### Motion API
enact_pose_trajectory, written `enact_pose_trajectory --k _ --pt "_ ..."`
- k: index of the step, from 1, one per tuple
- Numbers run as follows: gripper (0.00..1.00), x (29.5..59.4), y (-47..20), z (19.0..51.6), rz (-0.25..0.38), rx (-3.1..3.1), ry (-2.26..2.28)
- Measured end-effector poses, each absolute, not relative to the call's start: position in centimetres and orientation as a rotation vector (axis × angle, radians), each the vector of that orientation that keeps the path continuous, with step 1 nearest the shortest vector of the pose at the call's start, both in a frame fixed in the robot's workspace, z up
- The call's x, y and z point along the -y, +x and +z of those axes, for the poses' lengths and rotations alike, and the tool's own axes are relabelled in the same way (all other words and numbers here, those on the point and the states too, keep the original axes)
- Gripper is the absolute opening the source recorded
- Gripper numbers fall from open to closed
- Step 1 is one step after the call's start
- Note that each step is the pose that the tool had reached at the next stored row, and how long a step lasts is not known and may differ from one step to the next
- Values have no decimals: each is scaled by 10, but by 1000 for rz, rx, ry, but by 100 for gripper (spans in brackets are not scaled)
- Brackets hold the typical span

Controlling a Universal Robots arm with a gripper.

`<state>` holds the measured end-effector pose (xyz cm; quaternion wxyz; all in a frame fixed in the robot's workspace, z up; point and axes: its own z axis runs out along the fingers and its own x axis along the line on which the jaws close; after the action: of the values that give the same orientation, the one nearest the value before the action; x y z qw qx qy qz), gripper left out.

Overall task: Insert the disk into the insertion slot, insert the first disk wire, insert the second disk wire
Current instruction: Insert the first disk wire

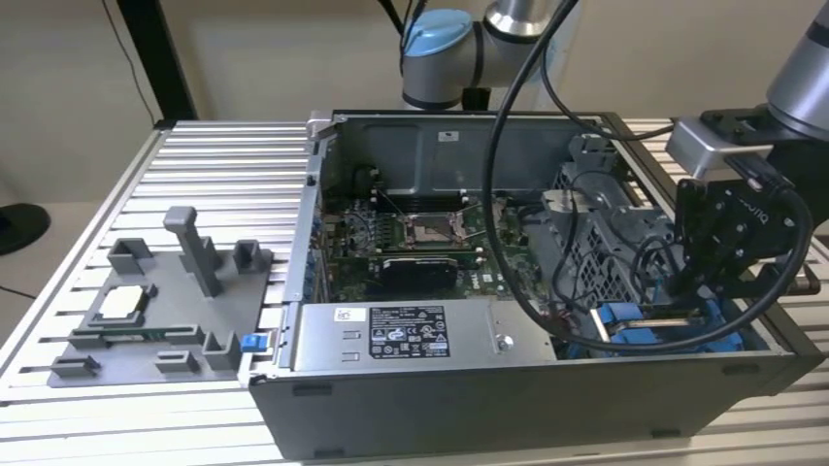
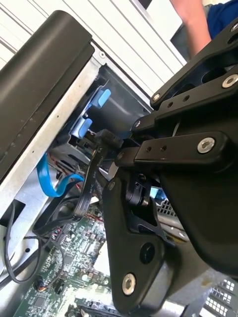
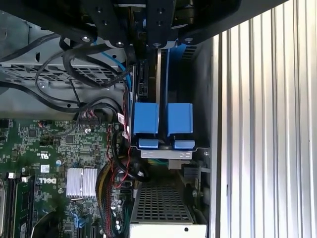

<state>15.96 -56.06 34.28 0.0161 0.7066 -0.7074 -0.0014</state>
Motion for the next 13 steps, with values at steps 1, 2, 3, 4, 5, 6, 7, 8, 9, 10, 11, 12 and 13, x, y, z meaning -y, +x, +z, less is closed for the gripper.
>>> enact_pose_trajectory --k 1,2,3,4,5,6,7,8,9,10,11,12,13 --pt "0 561 160 343 -4 2198 2200" --pt "0 560 160 343 -4 2196 2202" --pt "0 560 160 343 -3 2194 2204" --pt "0 560 160 343 -3 2192 2207" --pt "0 559 160 343 -2 2189 2209" --pt "0 559 160 343 -2 2187 2212" --pt "0 559 160 343 -1 2184 2215" --pt "0 559 160 343 -1 2182 2217" --pt "0 559 160 343 -1 2181 2218" --pt "0 559 160 342 -1 2180 2220" --pt "0 559 160 342 -1 2178 2221" --pt "0 559 160 342 -1 2177 2222" --pt "0 559 160 341 -1 2177 2223"
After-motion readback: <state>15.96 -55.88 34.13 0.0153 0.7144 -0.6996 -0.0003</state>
